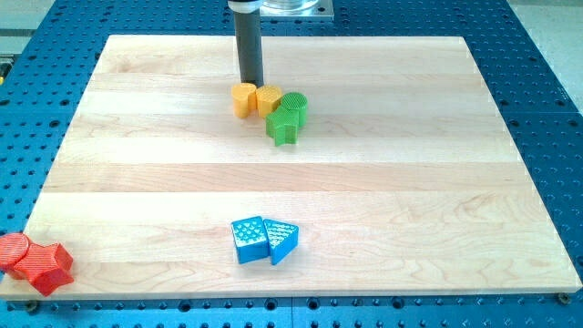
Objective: Drag the heart into the left side of the green star
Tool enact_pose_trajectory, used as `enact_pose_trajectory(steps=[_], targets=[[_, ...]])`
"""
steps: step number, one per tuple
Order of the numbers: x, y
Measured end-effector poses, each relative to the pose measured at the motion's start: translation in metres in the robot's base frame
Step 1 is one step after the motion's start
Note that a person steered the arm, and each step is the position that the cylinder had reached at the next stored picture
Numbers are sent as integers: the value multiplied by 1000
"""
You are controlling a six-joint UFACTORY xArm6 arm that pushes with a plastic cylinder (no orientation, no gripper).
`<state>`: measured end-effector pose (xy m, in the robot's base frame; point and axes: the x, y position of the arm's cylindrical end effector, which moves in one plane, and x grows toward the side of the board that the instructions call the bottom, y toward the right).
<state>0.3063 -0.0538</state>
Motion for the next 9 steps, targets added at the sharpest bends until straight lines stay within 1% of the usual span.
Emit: enact_pose_trajectory(steps=[1,2,3,4,5,6,7,8,9], targets=[[42,-25],[67,-23],[66,-126],[102,-118],[102,-60],[106,-38],[112,-53],[112,-26],[124,-31]])
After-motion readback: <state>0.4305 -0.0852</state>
